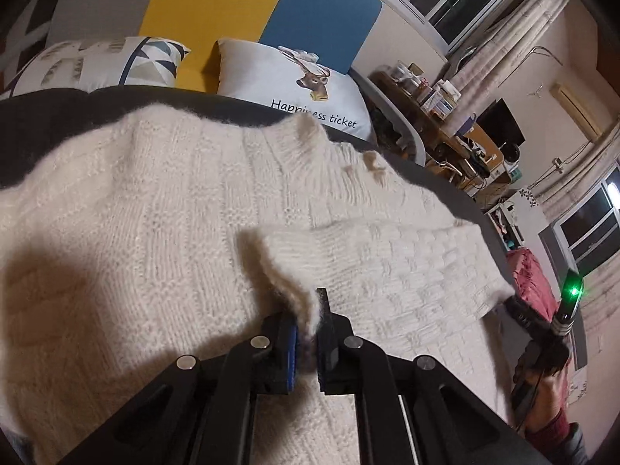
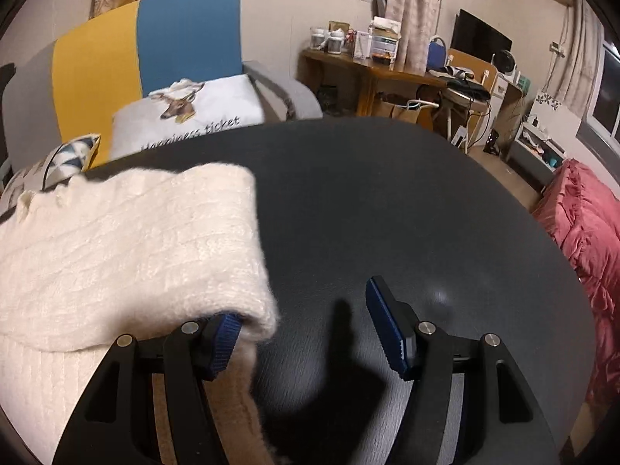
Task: Fold clothes
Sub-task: 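Lower the cuff onto the body and open the left gripper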
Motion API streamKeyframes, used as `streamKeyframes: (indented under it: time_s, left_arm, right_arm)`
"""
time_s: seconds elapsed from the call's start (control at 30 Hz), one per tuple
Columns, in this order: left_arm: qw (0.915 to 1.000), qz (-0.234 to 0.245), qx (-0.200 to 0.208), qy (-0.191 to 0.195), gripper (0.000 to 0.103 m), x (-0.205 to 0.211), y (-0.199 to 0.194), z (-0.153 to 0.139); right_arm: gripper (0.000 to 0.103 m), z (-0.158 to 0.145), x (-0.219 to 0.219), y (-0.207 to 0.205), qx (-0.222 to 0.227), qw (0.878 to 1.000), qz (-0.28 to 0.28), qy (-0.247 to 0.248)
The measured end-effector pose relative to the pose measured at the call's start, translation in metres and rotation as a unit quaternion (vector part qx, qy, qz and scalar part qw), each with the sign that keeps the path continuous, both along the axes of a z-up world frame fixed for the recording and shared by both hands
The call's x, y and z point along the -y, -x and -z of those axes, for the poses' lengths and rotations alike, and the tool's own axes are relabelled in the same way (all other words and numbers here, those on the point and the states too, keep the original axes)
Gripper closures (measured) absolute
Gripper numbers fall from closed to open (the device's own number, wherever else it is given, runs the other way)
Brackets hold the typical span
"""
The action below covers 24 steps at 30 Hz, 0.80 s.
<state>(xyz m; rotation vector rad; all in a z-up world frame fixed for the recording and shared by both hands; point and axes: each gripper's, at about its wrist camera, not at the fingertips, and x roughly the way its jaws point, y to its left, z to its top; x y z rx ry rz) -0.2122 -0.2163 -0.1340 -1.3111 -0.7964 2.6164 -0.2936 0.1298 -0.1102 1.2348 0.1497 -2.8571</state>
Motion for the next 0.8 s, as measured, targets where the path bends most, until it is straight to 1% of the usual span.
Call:
streamKeyframes:
  time_s: [0.07,0.13,0.17,0.2,0.27,0.3,0.33,0.37,0.43,0.47,0.5,0.57,0.6,0.63,0.7,0.8]
  left_arm:
    - [1.0,0.006,0.004,0.004,0.096,0.001,0.006,-0.005]
    - [0.9996,0.022,0.002,0.02,0.095,-0.003,0.016,-0.013]
    - [0.9991,0.032,0.0,0.029,0.092,-0.005,0.021,-0.018]
    - [0.9988,0.04,0.002,0.028,0.09,-0.005,0.027,-0.019]
    - [0.9985,0.051,0.009,0.018,0.09,-0.006,0.038,-0.016]
    - [0.9984,0.053,0.014,0.017,0.089,-0.006,0.041,-0.012]
    - [0.9983,0.049,0.015,0.028,0.089,-0.006,0.04,-0.008]
    - [0.9985,0.042,0.004,0.036,0.094,-0.006,0.034,-0.008]
    - [0.9971,0.023,-0.032,0.065,0.096,-0.007,0.02,-0.017]
    - [0.9958,0.018,-0.051,0.073,0.096,-0.009,0.012,-0.022]
    - [0.9945,0.014,-0.065,0.081,0.096,-0.011,0.006,-0.027]
    - [0.9913,0.002,-0.092,0.094,0.096,-0.014,-0.006,-0.034]
    - [0.99,-0.004,-0.088,0.11,0.096,-0.014,-0.007,-0.031]
    - [0.9924,-0.009,-0.07,0.101,0.096,-0.011,-0.003,-0.024]
    - [0.9967,-0.019,-0.03,0.073,0.095,-0.003,0.007,-0.01]
    - [0.9974,-0.012,-0.024,0.067,0.092,-0.001,0.006,-0.007]
  right_arm:
    - [0.037,0.0,0.001,-0.004,0.005,1.0,-0.008,-0.002]
    - [0.037,-0.002,0.003,-0.005,0.01,1.0,-0.023,-0.008]
    - [0.037,-0.005,0.005,-0.005,0.01,0.999,-0.039,-0.011]
    - [0.037,-0.007,0.007,-0.004,0.008,0.999,-0.051,-0.013]
    - [0.037,-0.007,0.013,-0.001,0.004,0.997,-0.067,-0.024]
    - [0.035,-0.005,0.016,0.0,0.002,0.997,-0.072,-0.03]
    - [0.033,-0.003,0.018,0.002,0.0,0.996,-0.076,-0.037]
    - [0.033,-0.001,0.021,0.004,-0.002,0.996,-0.081,-0.043]
    - [0.033,0.005,0.023,0.003,-0.01,0.994,-0.072,-0.077]
    - [0.033,0.006,0.02,0.001,-0.019,0.994,-0.05,-0.094]
    - [0.033,0.004,0.016,-0.002,-0.03,0.994,-0.035,-0.094]
    - [0.033,-0.005,0.015,-0.012,-0.062,0.993,-0.026,-0.093]
    - [0.033,-0.005,0.019,-0.016,-0.072,0.992,-0.029,-0.102]
    - [0.032,-0.004,0.023,-0.019,-0.08,0.99,-0.033,-0.114]
    - [0.032,0.009,0.033,-0.009,-0.038,0.988,-0.039,-0.141]
    - [0.032,0.013,0.037,-0.008,-0.023,0.987,-0.045,-0.155]
